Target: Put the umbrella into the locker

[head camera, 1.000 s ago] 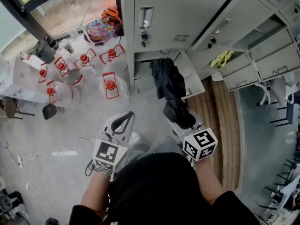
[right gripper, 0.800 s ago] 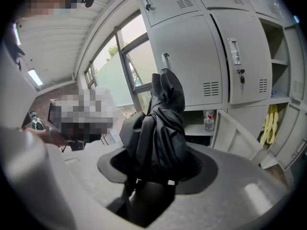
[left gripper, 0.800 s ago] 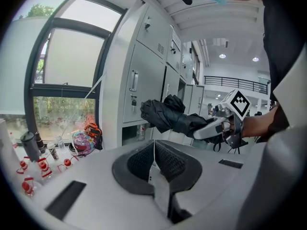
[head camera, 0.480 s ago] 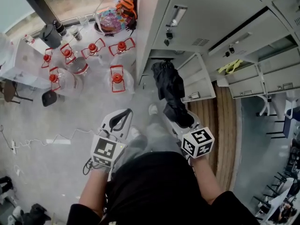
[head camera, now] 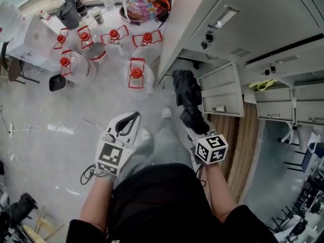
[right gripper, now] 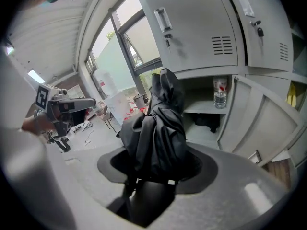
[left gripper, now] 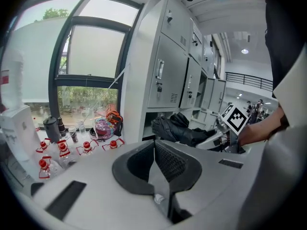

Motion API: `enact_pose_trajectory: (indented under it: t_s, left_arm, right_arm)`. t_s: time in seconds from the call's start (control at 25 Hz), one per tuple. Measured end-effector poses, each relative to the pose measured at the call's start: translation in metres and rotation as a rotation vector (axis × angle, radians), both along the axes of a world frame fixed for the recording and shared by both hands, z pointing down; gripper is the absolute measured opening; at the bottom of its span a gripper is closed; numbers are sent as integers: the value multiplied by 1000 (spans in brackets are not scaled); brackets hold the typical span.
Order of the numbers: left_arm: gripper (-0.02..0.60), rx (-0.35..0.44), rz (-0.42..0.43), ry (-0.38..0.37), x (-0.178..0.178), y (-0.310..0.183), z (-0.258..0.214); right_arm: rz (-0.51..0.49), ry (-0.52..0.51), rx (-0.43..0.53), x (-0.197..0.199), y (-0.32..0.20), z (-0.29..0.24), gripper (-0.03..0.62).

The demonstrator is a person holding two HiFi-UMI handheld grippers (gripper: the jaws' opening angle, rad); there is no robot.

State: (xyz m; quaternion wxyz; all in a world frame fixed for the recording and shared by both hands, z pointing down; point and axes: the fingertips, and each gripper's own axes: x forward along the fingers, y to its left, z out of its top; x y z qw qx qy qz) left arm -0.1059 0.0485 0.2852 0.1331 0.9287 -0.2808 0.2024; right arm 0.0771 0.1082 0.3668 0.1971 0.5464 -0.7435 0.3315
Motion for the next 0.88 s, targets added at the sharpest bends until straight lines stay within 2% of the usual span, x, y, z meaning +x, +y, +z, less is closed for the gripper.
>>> enact_pose_trajectory:
  t_s: [0.28,0.6,0.88]
  left_arm:
    - [11,-67,-51,-51,-7,2,38]
    - [11,-119,-79,-90,-3,2,75]
    - [11,-180,-132,-125,-15,6,107]
  right_arm:
    - [-14,6,-56,15,-12,59,229]
    - [5,12,-129,36,-31,132,229]
    - [40,21,-160,52,-59,185,229]
